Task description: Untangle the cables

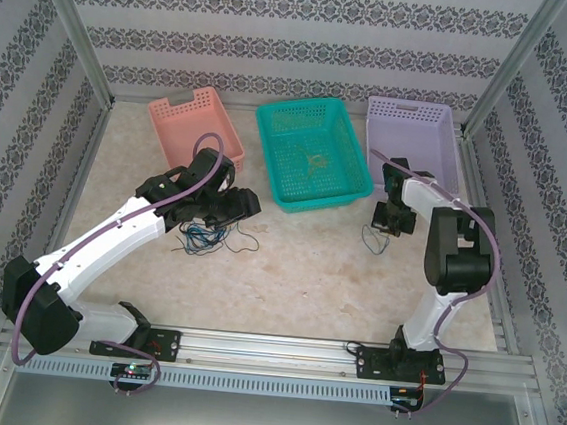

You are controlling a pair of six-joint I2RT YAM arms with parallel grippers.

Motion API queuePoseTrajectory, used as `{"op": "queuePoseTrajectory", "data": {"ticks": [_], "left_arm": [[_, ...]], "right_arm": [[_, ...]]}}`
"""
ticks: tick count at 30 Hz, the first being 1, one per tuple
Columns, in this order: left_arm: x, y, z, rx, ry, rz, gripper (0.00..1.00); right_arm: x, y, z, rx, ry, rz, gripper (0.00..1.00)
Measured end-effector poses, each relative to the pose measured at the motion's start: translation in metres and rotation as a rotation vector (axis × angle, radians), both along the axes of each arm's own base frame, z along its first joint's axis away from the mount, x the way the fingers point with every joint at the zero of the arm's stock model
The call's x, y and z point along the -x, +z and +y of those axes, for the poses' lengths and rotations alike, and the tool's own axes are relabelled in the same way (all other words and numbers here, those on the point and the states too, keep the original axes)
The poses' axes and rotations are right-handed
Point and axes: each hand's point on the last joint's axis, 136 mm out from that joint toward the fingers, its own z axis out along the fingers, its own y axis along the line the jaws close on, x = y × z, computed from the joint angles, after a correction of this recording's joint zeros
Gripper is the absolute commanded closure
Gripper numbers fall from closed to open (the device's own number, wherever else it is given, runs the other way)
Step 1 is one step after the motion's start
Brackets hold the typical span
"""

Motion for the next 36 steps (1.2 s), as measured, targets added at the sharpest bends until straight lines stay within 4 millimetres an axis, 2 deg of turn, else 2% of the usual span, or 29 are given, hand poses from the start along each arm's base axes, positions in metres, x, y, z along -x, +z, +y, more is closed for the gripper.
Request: {"op": "queuePoseTrajectory", "data": {"ticks": [4, 13, 17, 21, 24, 27, 30, 36], "left_arm": [[0.0, 0.0, 0.0, 0.002, 0.001, -0.001, 0.47], [-0.012, 0.013, -0.014, 0.066, 0.01, -0.021, 0.4], [-0.027, 0.027, -0.029, 0.127, 0.023, -0.032, 0.33], [-0.04, 0.046, -0.039, 0.197, 0.061, -0.046, 0.18], [-0.048, 0.058, -0.045, 0.253, 0.102, -0.041, 0.17], [-0.054, 0.062, -0.051, 0.298, 0.133, -0.023, 0.19], [-0.063, 0.054, -0.058, 0.342, 0.168, 0.035, 0.27], [-0.078, 0.046, -0.045, 0.396, 0.242, 0.093, 0.42]], "right_arm": [[0.002, 0.033, 0.002, 0.013, 0.004, -0.091, 1.0], [0.011, 0.139, 0.036, -0.085, 0.013, -0.389, 1.0], [0.003, 0.202, 0.067, -0.184, 0.087, -0.551, 1.0], [0.0, 0.27, 0.103, -0.316, 0.22, -0.74, 1.0], [0.002, 0.302, 0.124, -0.411, 0.297, -0.821, 1.0], [0.003, 0.315, 0.145, -0.495, 0.374, -0.852, 1.0], [0.008, 0.319, 0.166, -0.571, 0.449, -0.854, 1.0], [0.025, 0.319, 0.201, -0.683, 0.589, -0.832, 1.0]]}}
